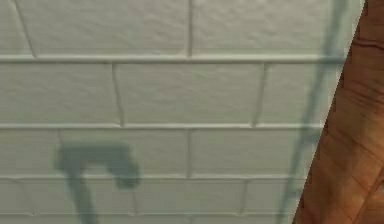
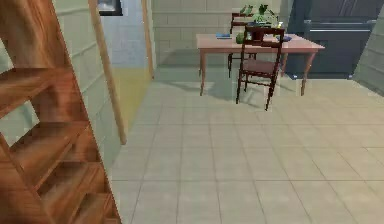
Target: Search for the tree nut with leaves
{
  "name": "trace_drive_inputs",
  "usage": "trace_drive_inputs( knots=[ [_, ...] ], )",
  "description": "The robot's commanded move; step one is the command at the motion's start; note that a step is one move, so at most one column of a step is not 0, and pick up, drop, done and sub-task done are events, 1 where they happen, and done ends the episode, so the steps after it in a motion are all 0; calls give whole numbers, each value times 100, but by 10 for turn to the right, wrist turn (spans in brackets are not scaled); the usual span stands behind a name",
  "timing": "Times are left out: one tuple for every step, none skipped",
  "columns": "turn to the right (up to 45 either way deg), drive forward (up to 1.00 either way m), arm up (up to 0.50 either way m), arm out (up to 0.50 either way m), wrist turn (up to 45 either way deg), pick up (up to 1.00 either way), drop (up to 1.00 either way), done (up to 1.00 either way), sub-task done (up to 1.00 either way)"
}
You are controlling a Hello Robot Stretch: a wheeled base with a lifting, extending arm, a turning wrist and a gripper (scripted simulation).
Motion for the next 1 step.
trace_drive_inputs(
  knots=[
    [-450,0,0,0,0,0,0,0,0]
  ],
)
